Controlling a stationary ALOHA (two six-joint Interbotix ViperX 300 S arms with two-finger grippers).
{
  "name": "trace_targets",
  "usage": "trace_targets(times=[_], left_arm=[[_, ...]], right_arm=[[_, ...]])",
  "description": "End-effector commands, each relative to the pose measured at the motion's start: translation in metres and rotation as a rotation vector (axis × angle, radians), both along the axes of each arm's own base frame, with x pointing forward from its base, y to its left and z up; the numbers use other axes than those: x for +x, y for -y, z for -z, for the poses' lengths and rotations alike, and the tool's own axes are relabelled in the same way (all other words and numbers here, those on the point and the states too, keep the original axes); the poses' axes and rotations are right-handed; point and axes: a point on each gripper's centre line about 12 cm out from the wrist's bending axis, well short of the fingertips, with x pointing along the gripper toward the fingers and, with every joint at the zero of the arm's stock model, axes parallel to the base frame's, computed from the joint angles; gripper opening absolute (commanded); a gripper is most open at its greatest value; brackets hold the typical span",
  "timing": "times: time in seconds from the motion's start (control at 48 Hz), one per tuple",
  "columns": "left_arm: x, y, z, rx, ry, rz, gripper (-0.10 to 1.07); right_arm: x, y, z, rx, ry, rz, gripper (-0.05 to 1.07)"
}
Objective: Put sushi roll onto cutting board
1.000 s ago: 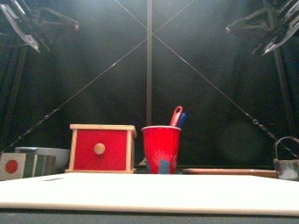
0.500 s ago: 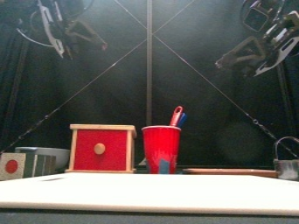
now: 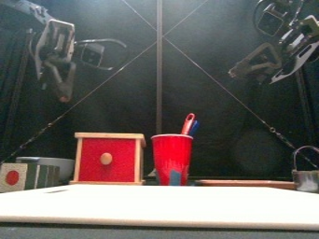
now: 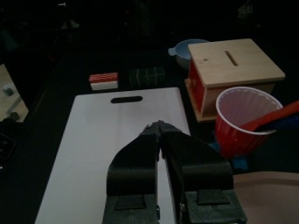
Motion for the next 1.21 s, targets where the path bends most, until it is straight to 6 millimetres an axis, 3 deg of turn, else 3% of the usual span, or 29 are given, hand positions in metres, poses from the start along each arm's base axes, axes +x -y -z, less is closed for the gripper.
trace_targets(times=[0.0, 0.25, 0.396, 0.604, 0.792, 1.188], left_arm=[[-0.006, -0.004, 0.010, 0.021, -0.047, -0.076, 0.26], [-0.010, 0.002, 0.018, 0.149, -0.057, -0.300, 0.77], [-0.008, 0.016, 0.023, 0.161, -0.014, -0.381, 0.94], [-0.011, 0.028, 0.049, 0.111, -0.060, -0.513, 0.94], [0.008, 0.038, 0.049, 0.099, -0.009, -0.485, 0.95], [0.033, 0.047, 0.086, 0.107, -0.080, -0.451, 0.95]], right_arm=[[0.002, 0.006, -0.007, 0.000, 0.020, 0.024, 0.03], [0.000, 0.009, -0.002, 0.003, 0.002, 0.038, 0.03], [-0.001, 0.009, 0.000, 0.005, -0.021, 0.038, 0.03], [-0.002, 0.010, 0.003, 0.008, -0.052, 0.042, 0.03], [-0.002, 0.011, 0.005, 0.009, -0.058, 0.047, 0.03], [-0.003, 0.011, 0.006, 0.010, -0.070, 0.048, 0.03]])
